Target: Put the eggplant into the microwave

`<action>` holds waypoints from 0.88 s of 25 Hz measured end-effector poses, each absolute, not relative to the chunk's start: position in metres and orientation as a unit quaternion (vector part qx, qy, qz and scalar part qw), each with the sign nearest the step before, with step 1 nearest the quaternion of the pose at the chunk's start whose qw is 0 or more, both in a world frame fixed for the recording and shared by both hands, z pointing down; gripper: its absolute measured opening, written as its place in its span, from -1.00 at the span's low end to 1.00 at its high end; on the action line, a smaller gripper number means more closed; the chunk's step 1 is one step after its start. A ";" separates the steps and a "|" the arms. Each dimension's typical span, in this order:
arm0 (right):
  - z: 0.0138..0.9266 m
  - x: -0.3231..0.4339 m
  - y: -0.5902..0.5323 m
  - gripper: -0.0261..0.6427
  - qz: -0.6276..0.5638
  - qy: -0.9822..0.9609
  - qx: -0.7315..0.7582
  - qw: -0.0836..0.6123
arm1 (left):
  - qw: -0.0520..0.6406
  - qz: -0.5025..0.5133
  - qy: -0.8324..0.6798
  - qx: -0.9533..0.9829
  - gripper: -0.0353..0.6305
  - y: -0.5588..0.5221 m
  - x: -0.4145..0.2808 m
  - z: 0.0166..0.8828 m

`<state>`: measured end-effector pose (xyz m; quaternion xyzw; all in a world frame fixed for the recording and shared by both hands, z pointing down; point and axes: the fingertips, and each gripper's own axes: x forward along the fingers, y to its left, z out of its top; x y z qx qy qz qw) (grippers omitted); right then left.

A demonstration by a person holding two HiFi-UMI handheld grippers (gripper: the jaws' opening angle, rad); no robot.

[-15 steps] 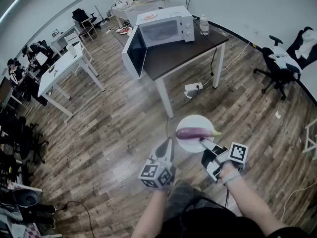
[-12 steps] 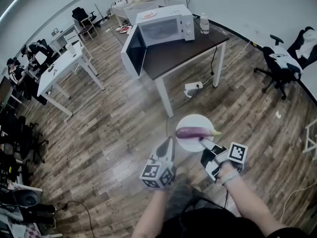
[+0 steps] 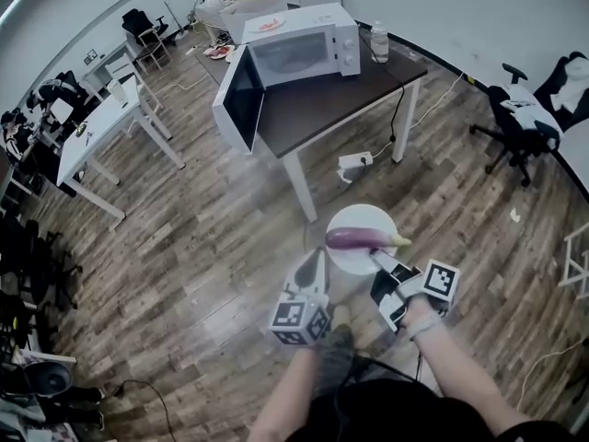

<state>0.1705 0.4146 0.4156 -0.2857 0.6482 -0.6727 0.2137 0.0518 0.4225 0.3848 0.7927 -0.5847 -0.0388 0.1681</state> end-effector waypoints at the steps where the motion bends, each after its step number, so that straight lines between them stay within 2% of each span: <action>1: 0.414 0.168 0.407 -0.87 -0.672 0.649 -0.285 0.215 | 0.169 -0.039 -0.585 0.792 -0.89 0.414 0.049 0.385; 22: 0.412 0.141 0.279 -0.86 -0.659 0.635 -0.315 0.251 | 0.188 -0.040 -0.567 0.801 -0.89 0.281 0.004 0.392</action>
